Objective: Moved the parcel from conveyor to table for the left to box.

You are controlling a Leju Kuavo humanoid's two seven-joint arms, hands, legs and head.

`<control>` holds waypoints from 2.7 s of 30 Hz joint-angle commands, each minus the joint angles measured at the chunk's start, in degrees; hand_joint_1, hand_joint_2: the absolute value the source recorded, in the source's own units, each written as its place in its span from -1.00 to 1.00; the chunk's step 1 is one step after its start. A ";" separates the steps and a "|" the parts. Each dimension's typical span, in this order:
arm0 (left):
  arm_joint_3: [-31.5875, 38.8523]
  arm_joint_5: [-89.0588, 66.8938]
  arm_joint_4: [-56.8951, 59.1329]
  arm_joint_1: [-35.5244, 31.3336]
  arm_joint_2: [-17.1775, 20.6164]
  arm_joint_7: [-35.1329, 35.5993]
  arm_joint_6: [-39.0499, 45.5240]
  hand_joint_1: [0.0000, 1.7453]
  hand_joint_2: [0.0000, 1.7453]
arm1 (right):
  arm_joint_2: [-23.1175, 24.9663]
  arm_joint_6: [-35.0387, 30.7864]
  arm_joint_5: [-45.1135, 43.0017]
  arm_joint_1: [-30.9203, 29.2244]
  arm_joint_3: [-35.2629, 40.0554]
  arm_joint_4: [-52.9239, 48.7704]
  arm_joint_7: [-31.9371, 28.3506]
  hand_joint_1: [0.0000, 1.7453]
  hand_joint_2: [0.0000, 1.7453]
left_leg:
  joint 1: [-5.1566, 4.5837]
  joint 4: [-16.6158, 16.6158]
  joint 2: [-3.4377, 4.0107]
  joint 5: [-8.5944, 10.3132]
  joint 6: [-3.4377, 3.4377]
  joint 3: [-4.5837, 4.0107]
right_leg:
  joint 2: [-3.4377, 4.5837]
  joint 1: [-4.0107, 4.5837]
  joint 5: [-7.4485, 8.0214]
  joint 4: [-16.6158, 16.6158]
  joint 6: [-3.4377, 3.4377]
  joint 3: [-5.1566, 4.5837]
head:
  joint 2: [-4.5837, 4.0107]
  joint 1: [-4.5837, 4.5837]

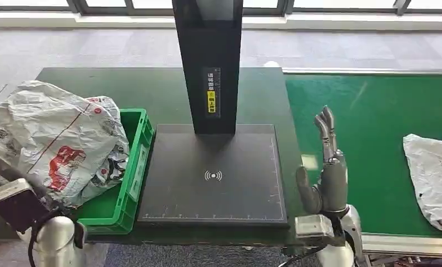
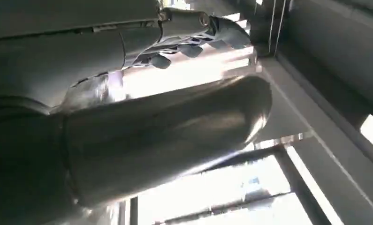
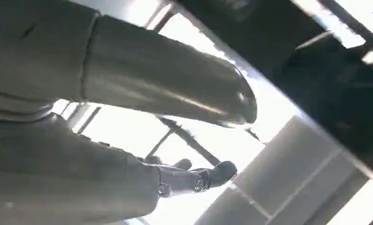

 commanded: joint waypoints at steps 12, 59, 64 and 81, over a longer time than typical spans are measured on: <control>-16.38 20.33 15.49 -1.73 1.77 6.64 -51.02 -1.00 -1.00 | -4.72 -8.73 41.62 -11.38 -33.76 37.15 31.37 -1.00 1.00 | -0.18 -0.12 0.04 0.04 0.16 0.10 | -0.04 -0.12 0.15 -0.19 0.17 0.12 | 0.00 0.00; -17.33 8.39 23.06 -3.35 2.25 2.79 -47.41 -1.00 -1.00 | -22.77 25.42 55.49 -27.58 -47.25 84.90 48.23 1.00 1.00 | -0.15 0.01 0.07 0.07 0.38 -0.08 | -0.08 -0.24 0.23 -0.18 0.30 0.04 | 0.00 0.00; -16.85 8.24 21.74 -2.53 2.07 3.37 -47.24 -1.00 -1.00 | -22.48 25.06 55.49 -30.01 -45.76 84.61 49.47 1.00 1.00 | -0.13 0.05 0.15 0.05 0.40 0.02 | -0.01 -0.19 0.24 -0.25 0.32 0.16 | 0.00 0.00; -14.93 8.66 18.47 1.87 2.25 2.73 -46.98 -1.00 -1.00 | -10.92 -21.54 36.45 -25.54 -42.94 64.81 13.99 1.00 1.00 | -0.14 0.06 0.44 0.10 0.46 -0.11 | 0.30 -0.21 0.37 -0.13 0.33 0.27 | 0.02 0.00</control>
